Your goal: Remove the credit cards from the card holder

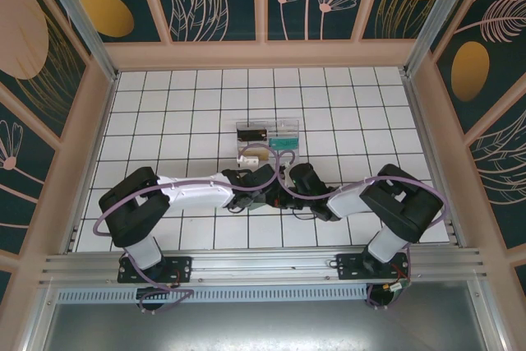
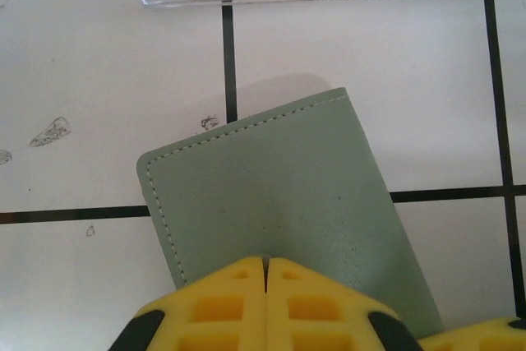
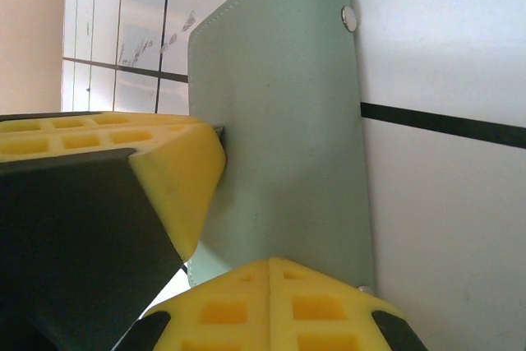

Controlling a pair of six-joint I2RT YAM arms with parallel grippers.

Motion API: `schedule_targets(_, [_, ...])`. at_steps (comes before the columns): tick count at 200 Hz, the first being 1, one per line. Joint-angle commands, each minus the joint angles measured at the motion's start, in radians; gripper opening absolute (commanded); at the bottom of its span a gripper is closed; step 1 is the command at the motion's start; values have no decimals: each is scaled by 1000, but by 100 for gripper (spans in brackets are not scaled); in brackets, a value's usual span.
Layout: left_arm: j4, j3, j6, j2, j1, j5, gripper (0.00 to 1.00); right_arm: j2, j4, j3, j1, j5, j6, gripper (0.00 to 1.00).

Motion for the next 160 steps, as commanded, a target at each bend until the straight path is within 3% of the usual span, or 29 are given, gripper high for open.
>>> schedule_targets(1, [-64, -42, -6, 29, 9, -18, 0, 42, -85, 1, 9, 17, 10, 0])
schedule_targets(44, [-119, -139, -44, -116, 20, -146, 0, 103, -110, -12, -6, 39, 55, 0])
schedule_targets(99, [-125, -290, -66, -300, 79, -174, 0, 128, -73, -31, -6, 32, 76, 0])
schedule_targets(131, [8, -309, 24, -364, 79, -90, 0, 75, -75, -19, -2, 26, 46, 1])
schedule_targets(160, [116, -300, 76, -394, 69, -21, 0, -66, -117, -21, -2, 56, 12, 3])
